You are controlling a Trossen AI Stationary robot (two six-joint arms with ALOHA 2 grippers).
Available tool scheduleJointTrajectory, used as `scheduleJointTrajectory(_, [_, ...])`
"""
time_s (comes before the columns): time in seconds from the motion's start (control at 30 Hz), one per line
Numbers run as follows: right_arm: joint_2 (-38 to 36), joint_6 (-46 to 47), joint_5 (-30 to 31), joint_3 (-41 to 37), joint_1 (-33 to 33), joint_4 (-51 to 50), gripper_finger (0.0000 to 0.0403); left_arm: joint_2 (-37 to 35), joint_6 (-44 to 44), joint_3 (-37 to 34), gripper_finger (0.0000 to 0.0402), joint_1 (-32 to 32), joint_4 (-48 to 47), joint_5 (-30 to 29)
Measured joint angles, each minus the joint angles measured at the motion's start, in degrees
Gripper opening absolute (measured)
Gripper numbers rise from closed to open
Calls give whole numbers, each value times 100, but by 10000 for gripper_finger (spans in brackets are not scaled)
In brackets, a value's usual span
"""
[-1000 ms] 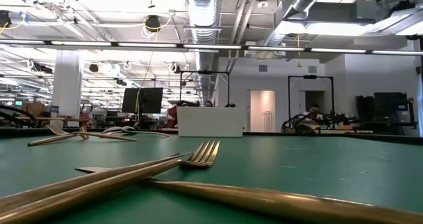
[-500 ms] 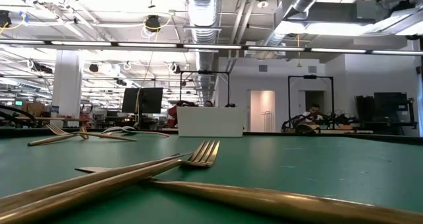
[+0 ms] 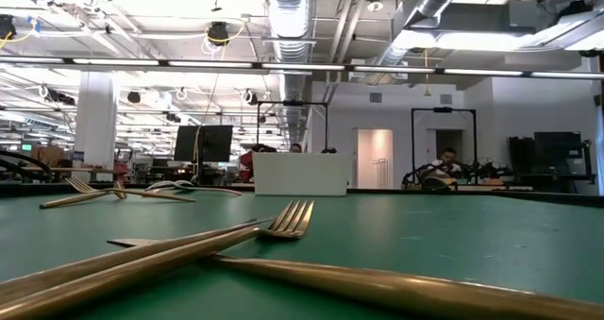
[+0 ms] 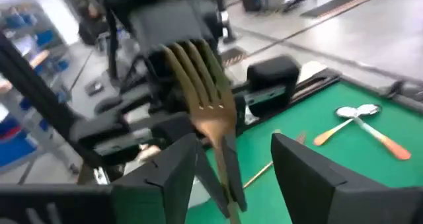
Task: Sort silverware by color (type)
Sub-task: Put the gold fork into the transparent bin
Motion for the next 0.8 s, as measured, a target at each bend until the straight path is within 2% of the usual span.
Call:
scheduleJointTrajectory(0.07, [110, 0, -266, -4, -119, -1, 222, 4, 108, 0, 4, -1, 50, 51])
scheduleJointTrajectory(0.17, [220, -34, -348, -6, -231, 112, 222, 4, 198, 0, 3, 5, 142, 134])
scheduleJointTrajectory(0.3, [218, -104, -587, -7, -281, 213, 207, 4, 171, 0, 6, 3, 133, 146])
scheduleJointTrajectory(0.43, [218, -99, -653, -7, -327, 187, 143, 4, 132, 0, 8, 5, 120, 142])
scheduleJointTrajectory(0.57, [218, -150, -910, -7, -398, 195, 32, 4, -60, 0, 10, 17, 96, 71])
scheduleJointTrajectory(0.6, [215, -160, -951, -7, -419, 184, 20, 4, -122, 0, 12, 25, 88, 4])
scheduleJointTrajectory(0.73, [199, 224, -839, -3, -492, 25, 18, 4, -195, 0, 36, 119, 44, -155])
scheduleJointTrajectory(0.8, [54, 488, -614, -3, -441, -521, 14, -35, -248, 0, 58, 143, -73, -234])
